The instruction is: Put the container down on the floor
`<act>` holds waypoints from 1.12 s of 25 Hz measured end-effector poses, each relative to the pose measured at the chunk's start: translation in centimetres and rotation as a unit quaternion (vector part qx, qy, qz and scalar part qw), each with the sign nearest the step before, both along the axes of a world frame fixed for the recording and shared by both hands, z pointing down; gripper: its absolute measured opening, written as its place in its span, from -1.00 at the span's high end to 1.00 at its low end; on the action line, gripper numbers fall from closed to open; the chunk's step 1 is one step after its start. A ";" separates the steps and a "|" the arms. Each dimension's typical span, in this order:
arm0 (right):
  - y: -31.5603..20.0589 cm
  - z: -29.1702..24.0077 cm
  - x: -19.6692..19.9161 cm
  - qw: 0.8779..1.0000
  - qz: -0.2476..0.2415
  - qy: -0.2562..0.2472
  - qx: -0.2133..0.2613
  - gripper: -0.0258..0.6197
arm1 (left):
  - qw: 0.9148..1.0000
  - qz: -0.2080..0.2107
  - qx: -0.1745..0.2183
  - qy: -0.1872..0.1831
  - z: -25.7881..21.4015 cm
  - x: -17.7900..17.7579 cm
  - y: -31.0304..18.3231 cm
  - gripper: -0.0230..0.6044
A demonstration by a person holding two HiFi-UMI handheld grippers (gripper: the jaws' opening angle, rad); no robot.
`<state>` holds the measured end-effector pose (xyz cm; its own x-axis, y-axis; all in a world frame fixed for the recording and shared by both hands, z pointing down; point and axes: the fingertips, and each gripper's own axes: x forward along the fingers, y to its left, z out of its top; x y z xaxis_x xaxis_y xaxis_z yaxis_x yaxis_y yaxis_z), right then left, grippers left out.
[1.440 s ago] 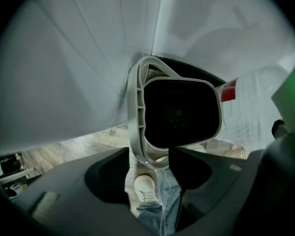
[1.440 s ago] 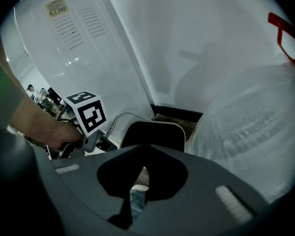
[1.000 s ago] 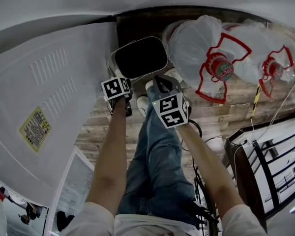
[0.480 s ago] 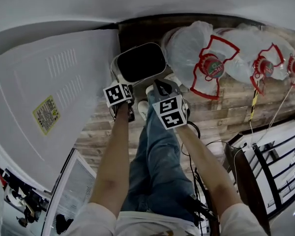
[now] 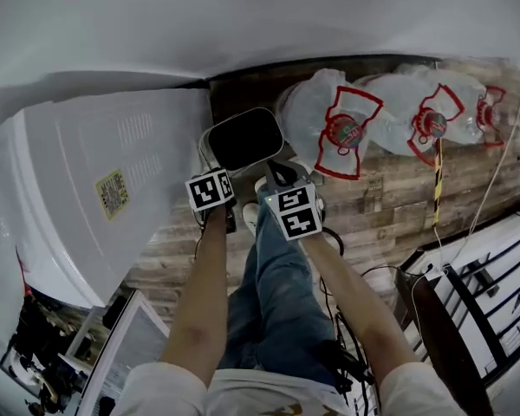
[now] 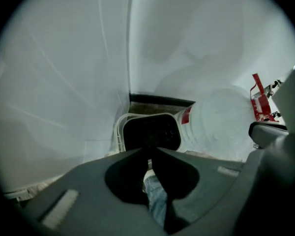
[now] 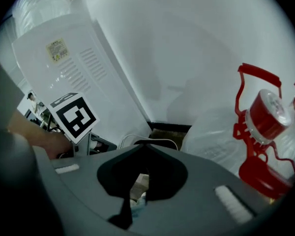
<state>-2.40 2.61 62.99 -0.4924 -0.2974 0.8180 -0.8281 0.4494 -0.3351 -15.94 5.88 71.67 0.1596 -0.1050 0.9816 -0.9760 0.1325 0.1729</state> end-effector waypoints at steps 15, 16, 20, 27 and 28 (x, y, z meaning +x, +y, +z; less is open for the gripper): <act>-4.1 -12.9 2.7 0.997 0.046 -0.011 0.058 0.84 | 0.985 0.057 0.147 0.064 -16.2 5.2 -6.9 0.93; -4.5 -14.0 3.0 0.997 0.049 -0.010 0.066 0.84 | 0.982 0.057 0.164 0.068 -17.8 5.6 -7.5 0.93; -5.5 -18.4 3.9 0.994 0.064 -0.009 0.091 0.84 | 0.976 0.052 0.190 0.089 -22.5 6.4 -8.2 0.92; -6.4 -24.2 5.8 0.985 0.121 -0.033 0.115 0.84 | 0.971 0.044 0.216 0.095 -28.2 7.0 -7.8 0.93; -6.5 -25.1 5.8 0.985 0.117 -0.032 0.123 0.84 | 0.969 0.047 0.224 0.094 -29.1 6.9 -7.9 0.93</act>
<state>3.37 -3.84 37.93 -0.4351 -0.5944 0.6763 -0.8993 0.3229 -0.2949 -9.01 -1.99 42.55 0.3606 -0.4911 0.7930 -0.9258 -0.0847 0.3685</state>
